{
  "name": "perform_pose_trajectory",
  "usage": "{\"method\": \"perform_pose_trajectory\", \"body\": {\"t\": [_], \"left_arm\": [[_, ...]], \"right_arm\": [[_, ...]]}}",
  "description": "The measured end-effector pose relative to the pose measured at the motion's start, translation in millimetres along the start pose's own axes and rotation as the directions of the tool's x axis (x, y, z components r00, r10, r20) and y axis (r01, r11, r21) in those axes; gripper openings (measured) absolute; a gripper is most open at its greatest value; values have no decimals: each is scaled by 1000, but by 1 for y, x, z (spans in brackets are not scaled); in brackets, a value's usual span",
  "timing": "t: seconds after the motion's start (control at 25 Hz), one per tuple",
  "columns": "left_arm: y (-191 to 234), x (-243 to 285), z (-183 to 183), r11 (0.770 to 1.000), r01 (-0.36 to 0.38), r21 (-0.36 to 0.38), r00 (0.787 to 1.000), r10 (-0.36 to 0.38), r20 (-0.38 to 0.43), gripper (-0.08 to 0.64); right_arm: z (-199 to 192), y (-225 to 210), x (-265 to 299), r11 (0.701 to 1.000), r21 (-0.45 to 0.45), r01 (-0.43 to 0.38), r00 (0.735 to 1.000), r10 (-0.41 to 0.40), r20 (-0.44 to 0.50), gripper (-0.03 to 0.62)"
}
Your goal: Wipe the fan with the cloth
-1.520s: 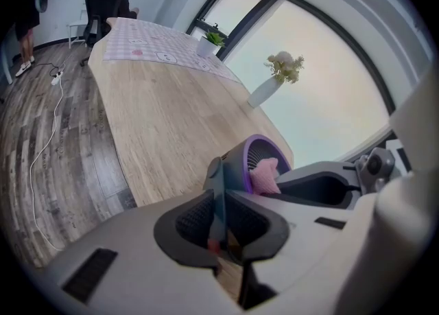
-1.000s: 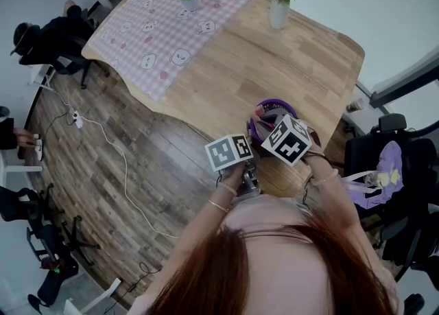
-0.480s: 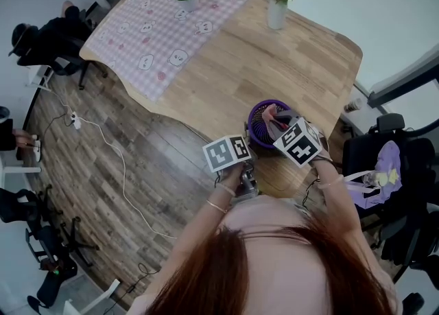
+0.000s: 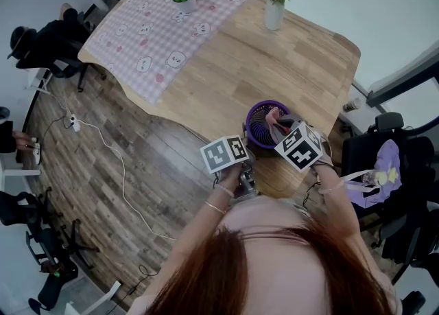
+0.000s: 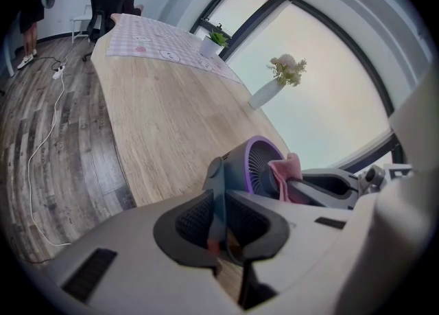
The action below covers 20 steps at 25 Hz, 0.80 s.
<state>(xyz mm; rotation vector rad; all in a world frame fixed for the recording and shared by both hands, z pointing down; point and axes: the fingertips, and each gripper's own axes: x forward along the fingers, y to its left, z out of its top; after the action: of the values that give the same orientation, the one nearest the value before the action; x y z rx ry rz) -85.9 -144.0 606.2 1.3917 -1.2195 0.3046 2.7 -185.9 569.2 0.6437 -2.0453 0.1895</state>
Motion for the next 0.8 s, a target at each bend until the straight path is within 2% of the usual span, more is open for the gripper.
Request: {"method": "perform_pose_trajectory", "body": {"t": [0.32, 0.8], "left_arm": [[-1, 0, -1, 999, 25, -21, 999, -26, -21, 49], [-6, 0, -7, 999, 1, 54, 999, 1, -46, 51]], "right_arm": [[6, 19, 2, 998, -38, -40, 999, 40, -9, 23], [25, 17, 13, 996, -32, -88, 996, 88, 18, 25]]}}
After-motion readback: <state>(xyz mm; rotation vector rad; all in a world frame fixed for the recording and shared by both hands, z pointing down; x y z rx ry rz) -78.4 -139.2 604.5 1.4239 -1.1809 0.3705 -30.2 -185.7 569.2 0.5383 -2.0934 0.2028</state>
